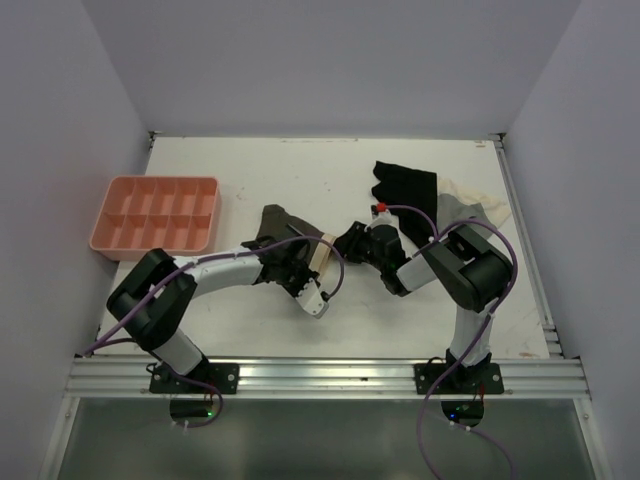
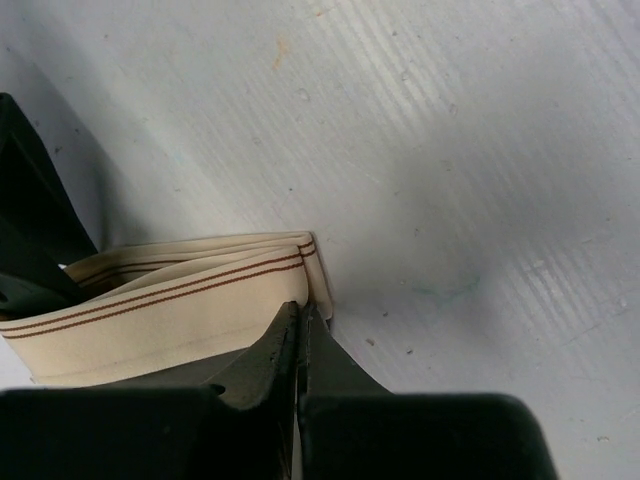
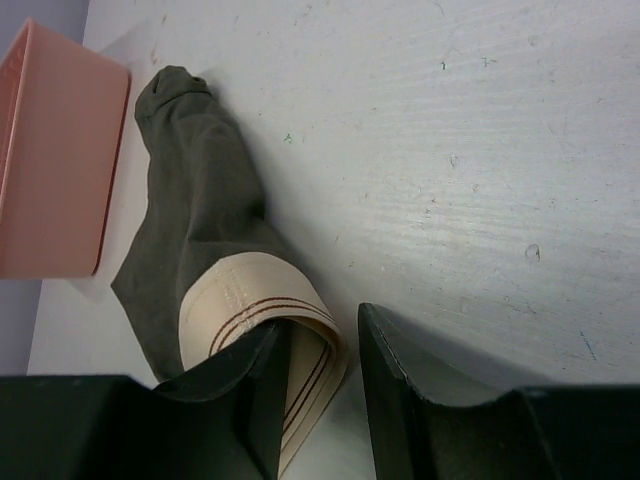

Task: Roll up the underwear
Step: Fold the underwear

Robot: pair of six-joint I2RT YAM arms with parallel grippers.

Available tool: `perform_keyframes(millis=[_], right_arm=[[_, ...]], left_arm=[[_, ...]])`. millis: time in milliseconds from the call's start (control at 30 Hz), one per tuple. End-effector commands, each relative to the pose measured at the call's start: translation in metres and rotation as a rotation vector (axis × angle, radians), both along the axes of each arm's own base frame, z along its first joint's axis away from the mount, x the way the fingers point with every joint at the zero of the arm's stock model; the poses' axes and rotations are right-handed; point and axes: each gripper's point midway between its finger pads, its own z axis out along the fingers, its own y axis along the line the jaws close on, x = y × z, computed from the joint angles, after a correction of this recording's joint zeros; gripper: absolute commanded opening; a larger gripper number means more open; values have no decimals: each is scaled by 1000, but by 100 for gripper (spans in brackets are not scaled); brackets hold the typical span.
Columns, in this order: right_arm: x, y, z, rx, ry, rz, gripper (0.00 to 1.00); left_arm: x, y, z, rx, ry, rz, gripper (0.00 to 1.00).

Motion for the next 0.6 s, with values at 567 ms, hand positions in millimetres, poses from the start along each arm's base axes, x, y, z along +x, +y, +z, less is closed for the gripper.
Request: perform_keyframes(millis=[567], right_arm=[[-11, -60, -61, -107, 280, -245, 10]], left_arm=[[-51, 33, -51, 122, 179, -86, 0]])
